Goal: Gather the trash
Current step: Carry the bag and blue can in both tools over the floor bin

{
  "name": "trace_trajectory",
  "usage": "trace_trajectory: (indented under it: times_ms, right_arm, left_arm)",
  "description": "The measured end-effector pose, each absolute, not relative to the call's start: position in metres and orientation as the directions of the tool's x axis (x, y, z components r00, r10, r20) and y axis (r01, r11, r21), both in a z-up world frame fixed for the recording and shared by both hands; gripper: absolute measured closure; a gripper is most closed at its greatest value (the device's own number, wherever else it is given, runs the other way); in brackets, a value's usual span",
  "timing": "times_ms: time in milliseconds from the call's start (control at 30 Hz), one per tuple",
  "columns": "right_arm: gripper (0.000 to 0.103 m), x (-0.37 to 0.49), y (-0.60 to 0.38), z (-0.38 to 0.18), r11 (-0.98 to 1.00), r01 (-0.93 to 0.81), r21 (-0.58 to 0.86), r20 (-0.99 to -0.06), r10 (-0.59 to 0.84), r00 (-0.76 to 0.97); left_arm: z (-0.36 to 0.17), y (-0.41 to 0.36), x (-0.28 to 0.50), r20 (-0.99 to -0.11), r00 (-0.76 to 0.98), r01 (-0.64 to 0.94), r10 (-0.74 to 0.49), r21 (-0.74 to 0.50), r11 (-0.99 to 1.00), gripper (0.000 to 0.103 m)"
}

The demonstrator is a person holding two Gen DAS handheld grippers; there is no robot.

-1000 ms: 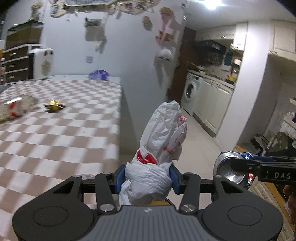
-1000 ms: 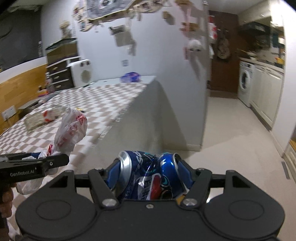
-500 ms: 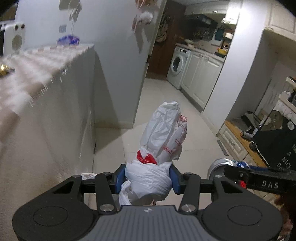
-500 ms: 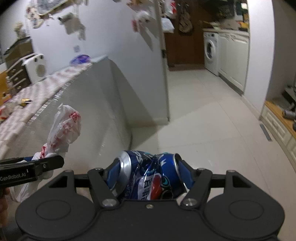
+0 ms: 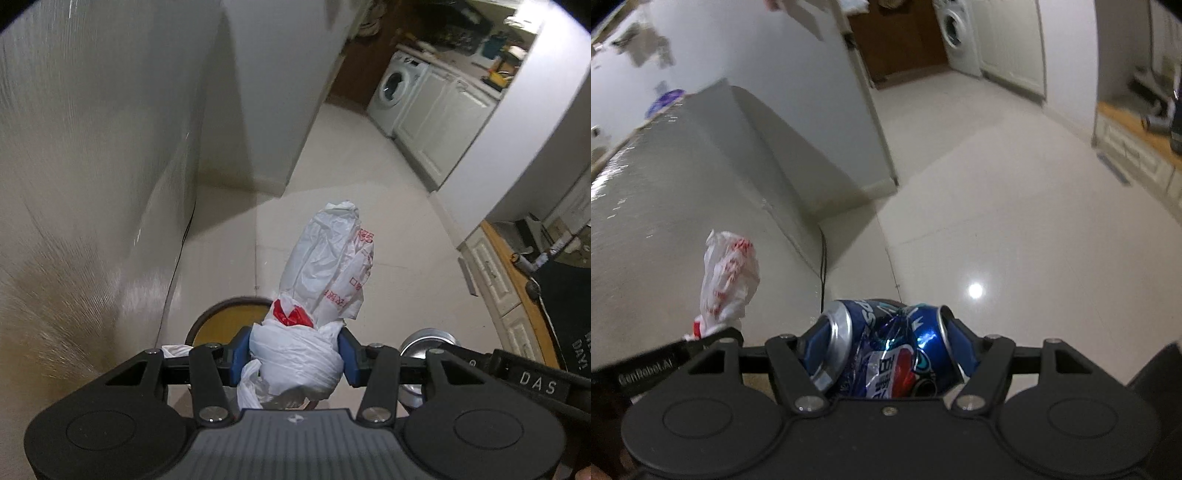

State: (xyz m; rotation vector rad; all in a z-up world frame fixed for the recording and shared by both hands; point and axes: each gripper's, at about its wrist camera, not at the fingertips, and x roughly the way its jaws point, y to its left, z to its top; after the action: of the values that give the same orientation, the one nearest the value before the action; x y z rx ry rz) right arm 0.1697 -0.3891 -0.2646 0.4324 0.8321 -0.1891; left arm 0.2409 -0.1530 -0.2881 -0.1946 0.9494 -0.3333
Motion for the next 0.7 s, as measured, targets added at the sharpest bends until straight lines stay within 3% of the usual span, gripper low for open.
trace_trajectory:
  times_ms: [333, 700]
  right_arm:
    - [0.032, 0.233, -0.372, -0.361, 0.836, 0.430, 0.341, -0.806, 0.025, 0.591]
    - [0.032, 0.278, -0.370, -0.425, 0.850, 0.413, 0.327, -0.832, 0.052, 0.552]
  left_arm:
    - [-0.385, -0.139, 0.298, -0.853, 0.422, 0.061, -0.307, -0.311, 0.948, 0.053]
    - [-0.440, -0.133, 0.330, -0.892, 0.361, -0.001, -0.273, -0.293, 0.956, 0.053]
